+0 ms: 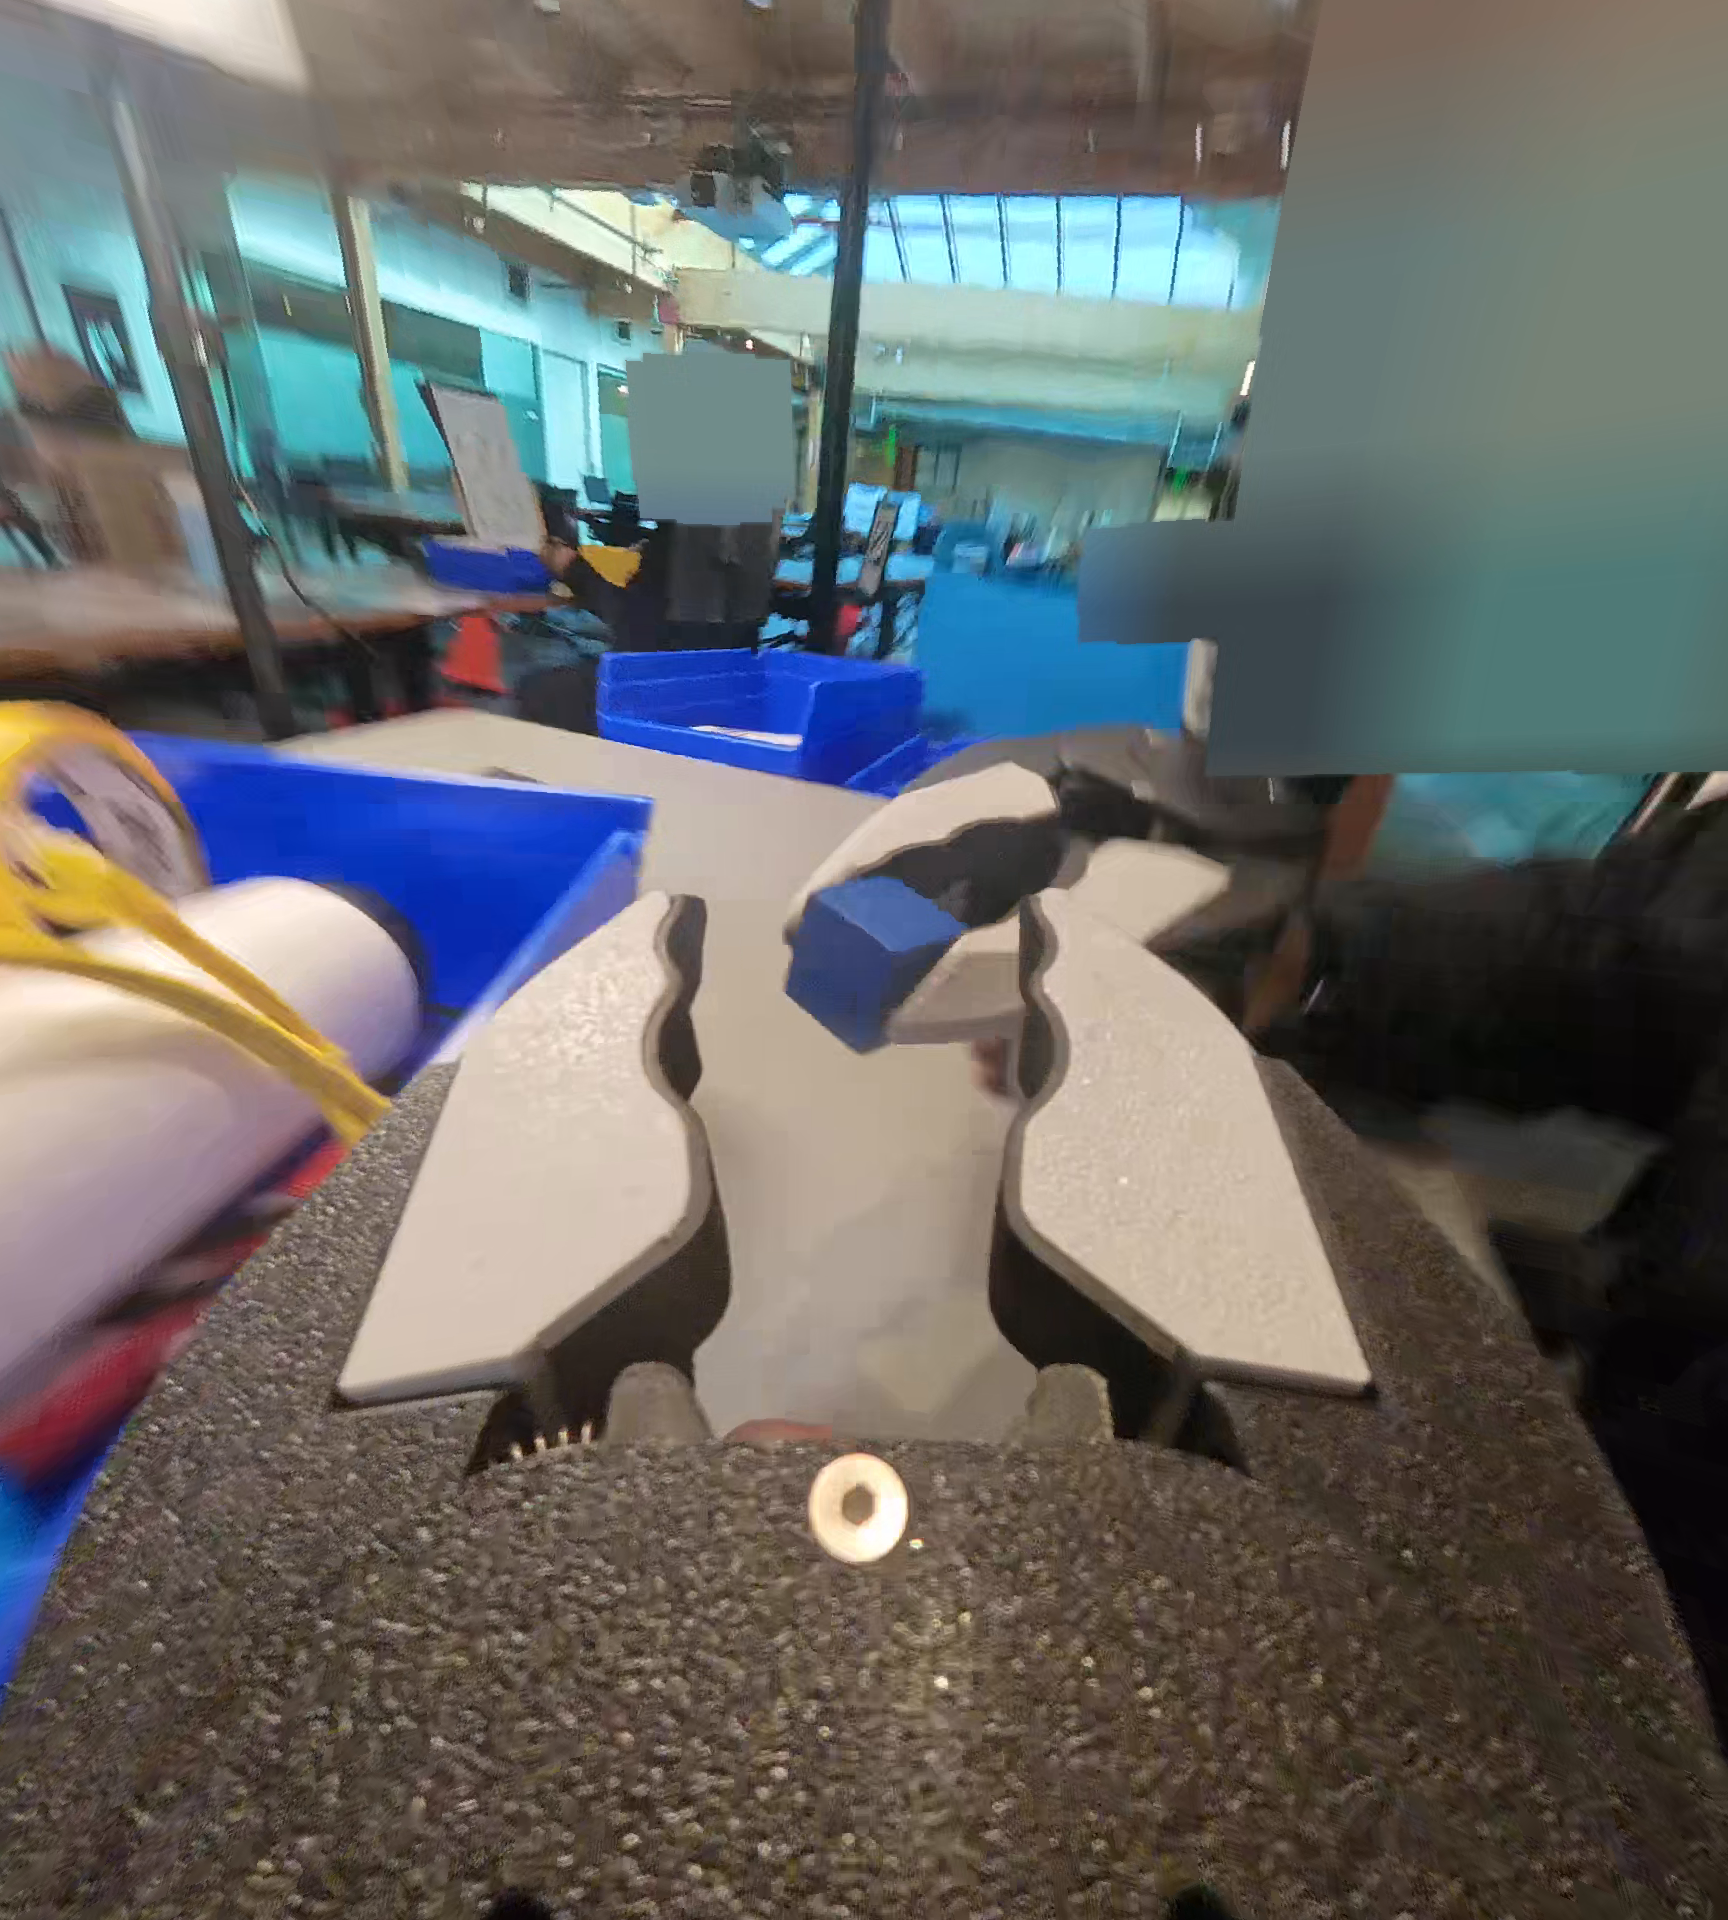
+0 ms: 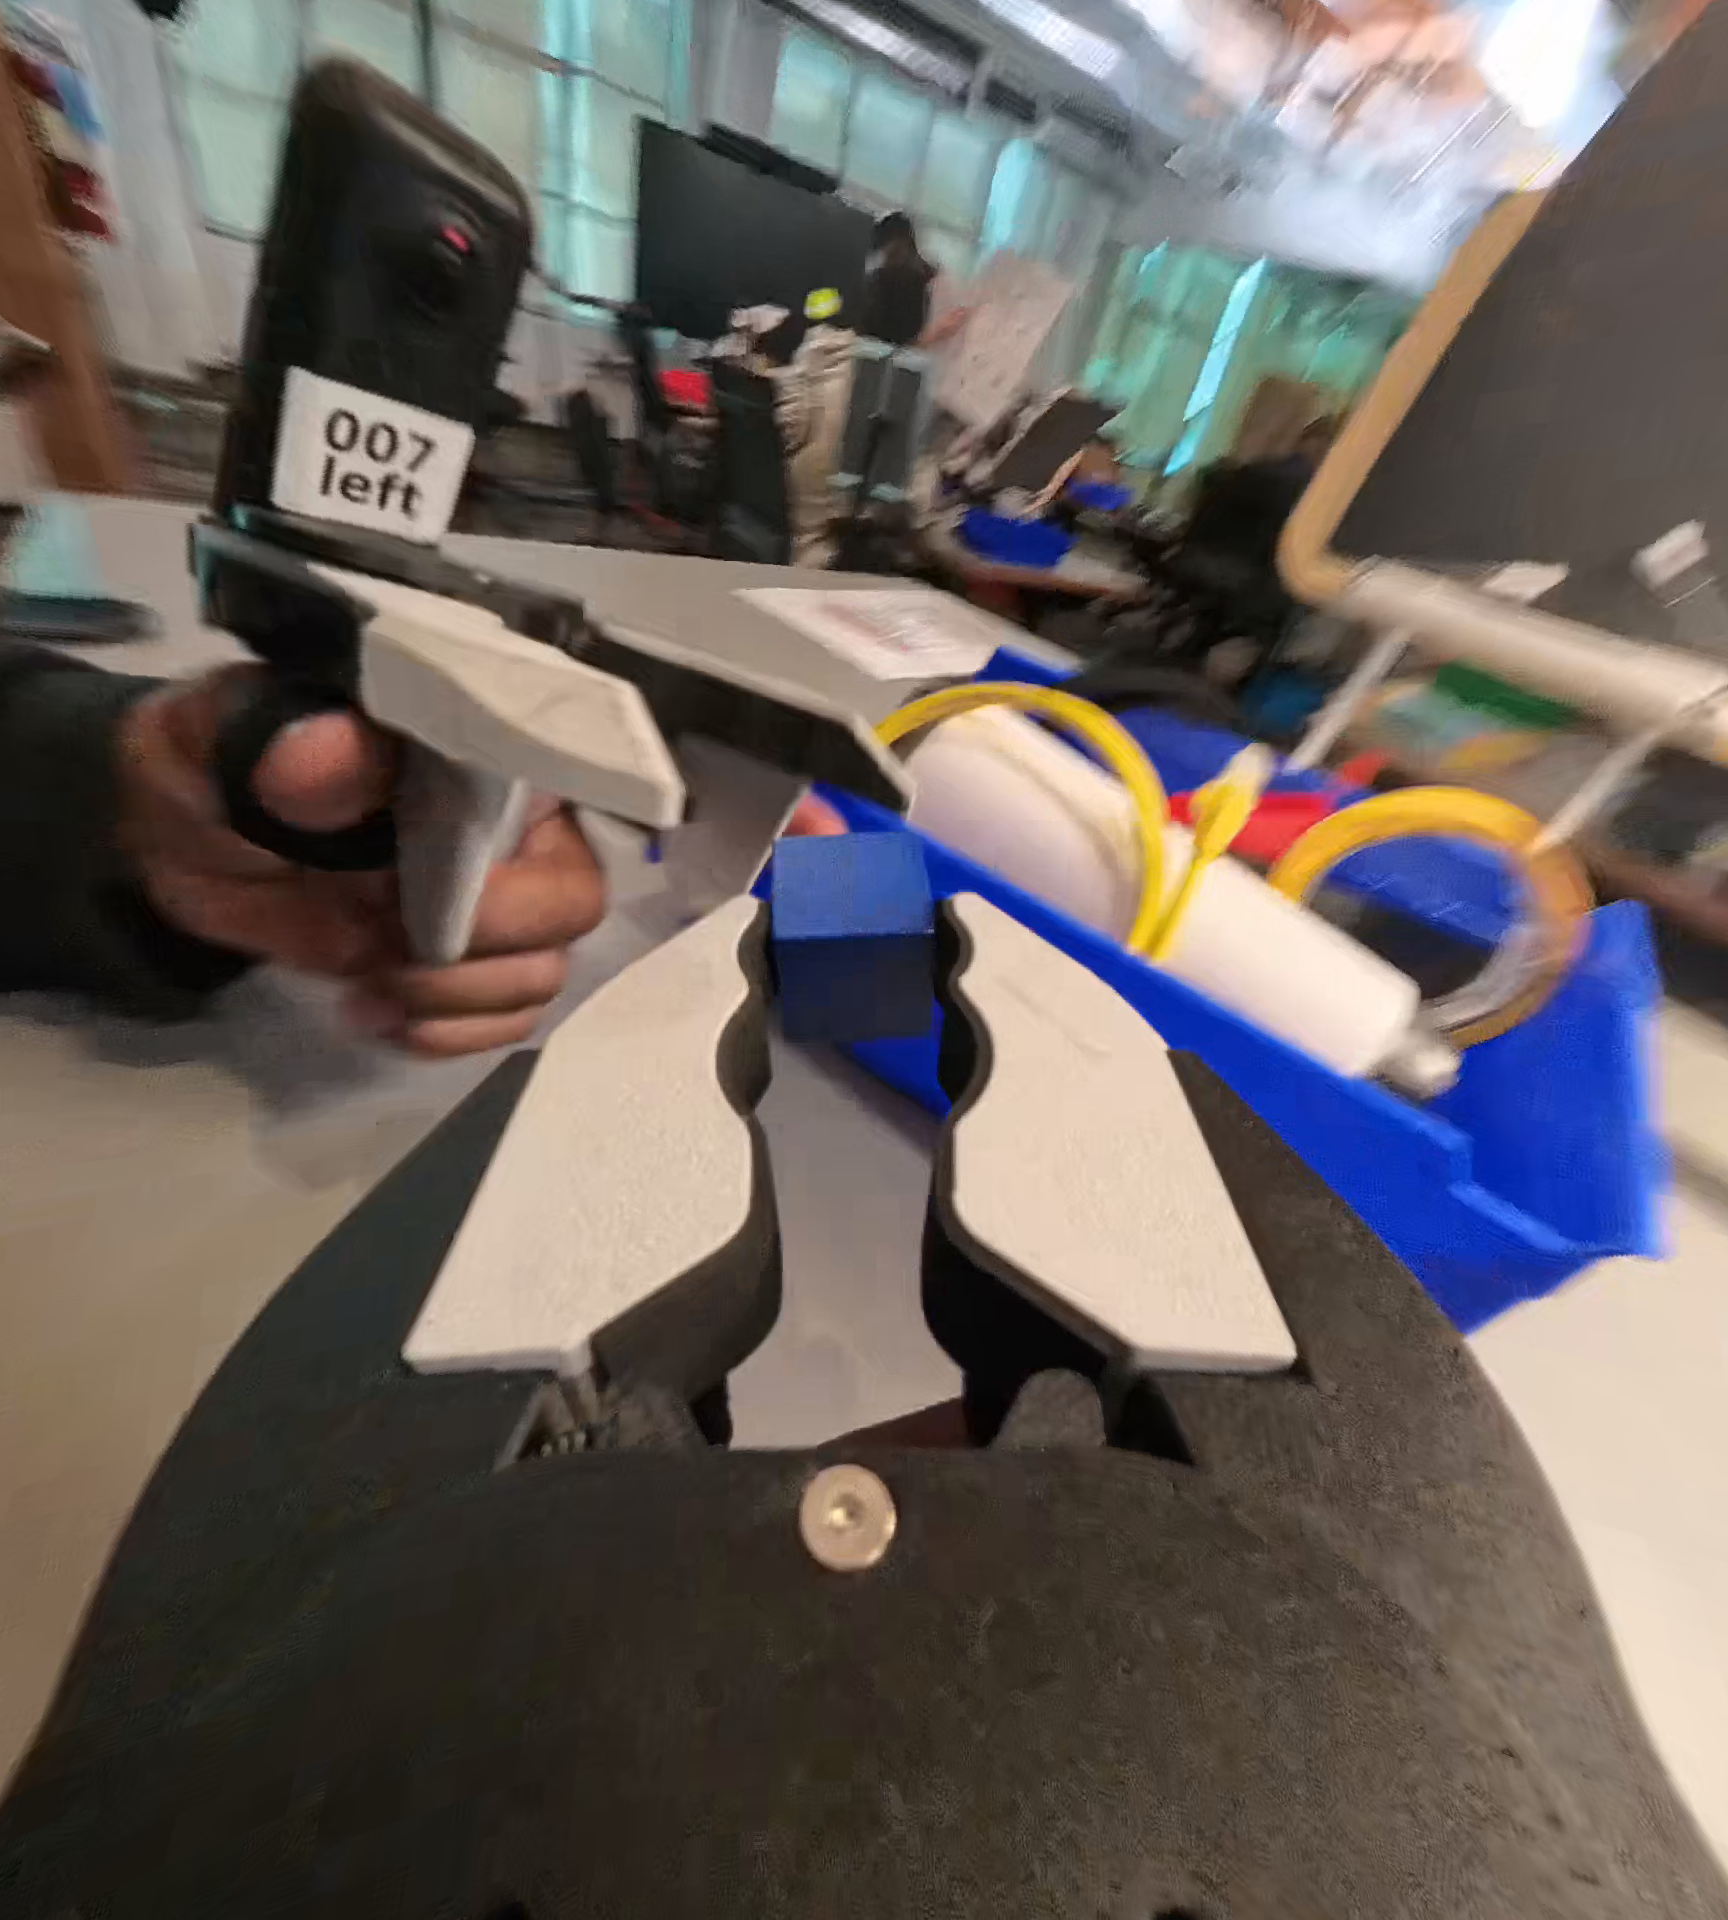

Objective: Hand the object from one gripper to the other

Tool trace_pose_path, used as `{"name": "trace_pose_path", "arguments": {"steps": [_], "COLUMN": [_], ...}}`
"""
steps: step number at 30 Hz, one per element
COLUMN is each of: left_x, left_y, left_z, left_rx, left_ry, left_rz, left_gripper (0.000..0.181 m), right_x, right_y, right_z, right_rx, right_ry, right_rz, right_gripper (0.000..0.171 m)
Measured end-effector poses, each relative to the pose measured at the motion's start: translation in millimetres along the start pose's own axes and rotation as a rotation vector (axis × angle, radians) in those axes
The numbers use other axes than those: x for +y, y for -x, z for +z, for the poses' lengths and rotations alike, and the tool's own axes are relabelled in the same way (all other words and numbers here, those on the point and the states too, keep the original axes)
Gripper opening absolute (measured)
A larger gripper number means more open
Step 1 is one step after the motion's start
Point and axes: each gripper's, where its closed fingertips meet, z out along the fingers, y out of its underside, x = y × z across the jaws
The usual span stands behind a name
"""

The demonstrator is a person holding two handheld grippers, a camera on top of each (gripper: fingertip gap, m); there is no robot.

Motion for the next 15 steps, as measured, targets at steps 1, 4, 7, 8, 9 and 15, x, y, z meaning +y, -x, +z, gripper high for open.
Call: {"name": "trace_pose_path", "arguments": {"steps": [1,4,7,8,9,15], "left_x": [1.8,14.5,30.2,35.4,41.1,61.2], "left_y": [-1.0,-5.3,-14.5,-20.3,-25.4,-29.9], "left_z": [-3.2,-9.8,-12.1,-12.5,-12.4,-8.8], "left_rx": [-0.008,-0.003,0.041,0.072,0.101,0.125], "left_ry": [0.040,0.150,0.193,0.196,0.208,0.274], "left_rz": [0.157,0.563,0.844,0.899,0.939,1.052], "left_gripper": [0.060,0.060,0.056,0.054,0.052,0.051], "right_x": [5.0,16.6,28.4,32.0,32.6,24.2], "right_y": [4.0,18.6,35.5,38.8,42.5,55.0], "right_z": [0.4,-1.2,-4.5,-5.2,-6.4,-13.4], "right_rx": [-0.086,-0.315,-0.471,-0.498,-0.531,-0.637], "right_ry": [0.032,0.112,0.199,0.220,0.227,0.228], "right_rz": [0.110,0.413,0.578,0.606,0.638,0.684], "right_gripper": [0.028,0.028,0.028,0.028,0.028,0.028]}}
